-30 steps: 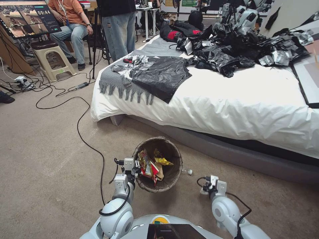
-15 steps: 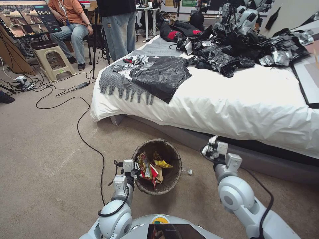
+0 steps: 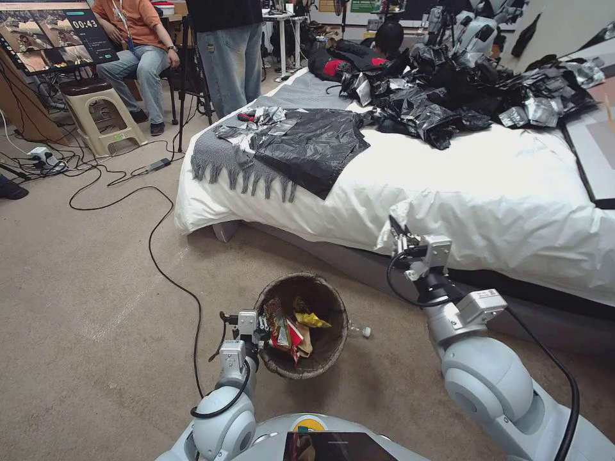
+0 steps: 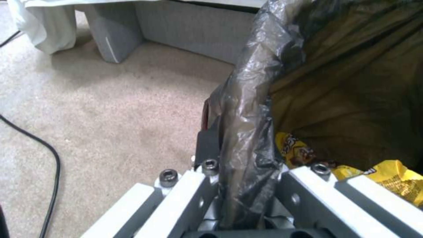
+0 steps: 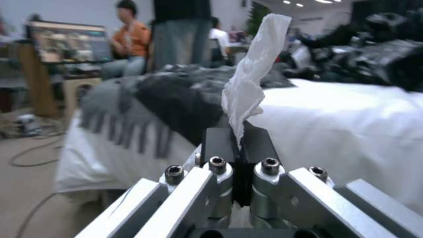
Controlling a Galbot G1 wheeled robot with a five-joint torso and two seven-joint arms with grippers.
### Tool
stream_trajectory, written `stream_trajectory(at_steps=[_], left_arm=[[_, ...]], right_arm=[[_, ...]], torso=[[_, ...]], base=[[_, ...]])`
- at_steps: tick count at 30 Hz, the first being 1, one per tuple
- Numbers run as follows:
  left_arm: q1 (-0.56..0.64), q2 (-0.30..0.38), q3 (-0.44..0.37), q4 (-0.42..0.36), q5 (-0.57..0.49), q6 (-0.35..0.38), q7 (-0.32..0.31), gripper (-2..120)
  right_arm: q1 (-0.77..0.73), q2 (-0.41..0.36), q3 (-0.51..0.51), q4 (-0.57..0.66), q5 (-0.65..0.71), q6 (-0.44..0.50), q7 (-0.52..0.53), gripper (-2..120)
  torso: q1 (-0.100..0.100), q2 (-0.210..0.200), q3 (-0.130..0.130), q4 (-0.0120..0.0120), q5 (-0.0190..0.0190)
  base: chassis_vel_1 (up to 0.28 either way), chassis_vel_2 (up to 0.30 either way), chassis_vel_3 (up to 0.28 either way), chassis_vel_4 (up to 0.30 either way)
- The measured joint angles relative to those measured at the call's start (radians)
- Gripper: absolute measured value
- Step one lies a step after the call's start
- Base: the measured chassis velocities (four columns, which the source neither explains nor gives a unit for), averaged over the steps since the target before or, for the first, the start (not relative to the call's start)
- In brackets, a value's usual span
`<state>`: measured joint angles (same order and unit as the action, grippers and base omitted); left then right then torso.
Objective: Pick up the trash bin, then pick up the garbage from the floor and place it into the trash bin.
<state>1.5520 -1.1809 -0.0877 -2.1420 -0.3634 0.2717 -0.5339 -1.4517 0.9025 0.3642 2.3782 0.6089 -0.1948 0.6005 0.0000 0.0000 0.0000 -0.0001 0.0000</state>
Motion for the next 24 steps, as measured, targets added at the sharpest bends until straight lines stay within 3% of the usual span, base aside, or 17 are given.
stream_trajectory(at_steps=[6, 8, 10, 13, 18, 24], left_arm=[[0.000, -0.010, 0.003, 0.014, 0.006, 0.001, 0.000, 0], [-0.001, -0.015, 0.004, 0.018, 0.008, 0.004, 0.000, 0], [-0.002, -0.015, 0.005, 0.018, 0.007, 0.005, 0.000, 0], [-0.016, -0.017, 0.012, 0.015, -0.022, 0.035, -0.012, 0], [-0.022, -0.020, 0.017, 0.005, -0.033, 0.044, -0.016, 0], [-0.021, -0.024, 0.017, -0.007, -0.032, 0.045, -0.016, 0]], right_arm=[[0.014, -0.053, -0.014, 0.056, -0.056, 0.086, -0.151, 0], [0.021, -0.074, -0.051, 0.063, -0.072, 0.131, -0.239, 0], [0.022, -0.077, -0.056, 0.063, -0.074, 0.135, -0.249, 0], [0.028, -0.125, -0.126, 0.027, -0.120, 0.217, -0.378, 0], [0.035, -0.167, -0.183, 0.003, -0.143, 0.250, -0.440, 0], [0.053, -0.219, -0.328, -0.078, -0.223, 0.269, -0.462, 0]], torso=[[0.000, 0.000, 0.000, 0.0000, -0.0001], [0.000, 0.000, 0.000, 0.0001, -0.0001], [0.000, 0.000, 0.000, 0.0001, 0.0000], [0.000, 0.000, 0.000, 0.0001, 0.0000], [0.000, 0.000, 0.000, 0.0000, 0.0000], [0.000, 0.000, 0.000, 0.0001, -0.0001]], base=[[0.000, 0.000, 0.000, 0.000], [0.000, 0.000, 0.000, 0.000], [0.000, 0.000, 0.000, 0.000], [0.000, 0.000, 0.000, 0.000], [0.000, 0.000, 0.000, 0.000], [0.000, 0.000, 0.000, 0.000]])
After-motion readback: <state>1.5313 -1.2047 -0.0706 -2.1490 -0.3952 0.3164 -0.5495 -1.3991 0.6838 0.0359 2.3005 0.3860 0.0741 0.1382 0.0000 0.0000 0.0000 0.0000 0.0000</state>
